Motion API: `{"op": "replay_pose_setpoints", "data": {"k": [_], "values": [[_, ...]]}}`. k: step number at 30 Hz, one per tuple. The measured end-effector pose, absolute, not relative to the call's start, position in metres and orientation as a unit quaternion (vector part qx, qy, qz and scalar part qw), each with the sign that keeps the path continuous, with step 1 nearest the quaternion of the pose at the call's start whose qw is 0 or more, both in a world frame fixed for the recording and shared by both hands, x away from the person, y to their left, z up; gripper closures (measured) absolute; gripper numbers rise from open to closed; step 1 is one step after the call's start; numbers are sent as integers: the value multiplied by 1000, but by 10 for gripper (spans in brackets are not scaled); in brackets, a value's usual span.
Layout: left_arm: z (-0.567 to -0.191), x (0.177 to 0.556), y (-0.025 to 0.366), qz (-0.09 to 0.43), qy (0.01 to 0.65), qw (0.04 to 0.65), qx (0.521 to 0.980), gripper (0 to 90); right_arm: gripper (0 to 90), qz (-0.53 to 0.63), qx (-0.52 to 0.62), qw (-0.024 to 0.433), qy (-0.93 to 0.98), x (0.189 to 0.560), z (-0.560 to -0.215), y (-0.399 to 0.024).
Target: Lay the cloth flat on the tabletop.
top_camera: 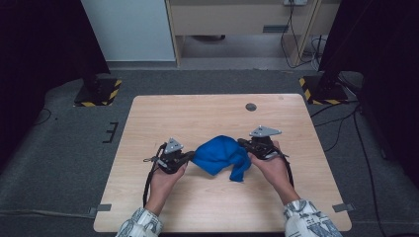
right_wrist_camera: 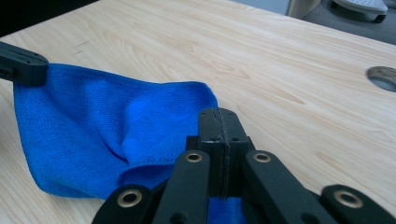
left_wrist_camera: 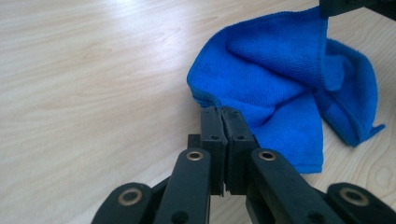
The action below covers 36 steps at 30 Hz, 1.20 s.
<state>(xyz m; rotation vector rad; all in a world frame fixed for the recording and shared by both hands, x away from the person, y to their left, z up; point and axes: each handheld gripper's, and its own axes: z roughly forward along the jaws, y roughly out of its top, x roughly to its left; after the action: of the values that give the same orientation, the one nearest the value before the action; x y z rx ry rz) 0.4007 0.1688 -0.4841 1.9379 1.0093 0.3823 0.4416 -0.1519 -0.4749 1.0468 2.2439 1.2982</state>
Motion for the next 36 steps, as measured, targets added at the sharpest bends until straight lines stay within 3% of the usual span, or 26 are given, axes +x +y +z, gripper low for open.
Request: {"op": "replay_pose_setpoints", "data": {"k": [16, 36], "values": [[-452, 433, 159, 166, 397, 434, 792, 884, 900, 490, 376, 168, 769, 450, -448, -194], [-402, 439, 155, 195, 375, 453, 785, 883, 900, 515, 386, 189, 742, 446, -410, -234]]}}
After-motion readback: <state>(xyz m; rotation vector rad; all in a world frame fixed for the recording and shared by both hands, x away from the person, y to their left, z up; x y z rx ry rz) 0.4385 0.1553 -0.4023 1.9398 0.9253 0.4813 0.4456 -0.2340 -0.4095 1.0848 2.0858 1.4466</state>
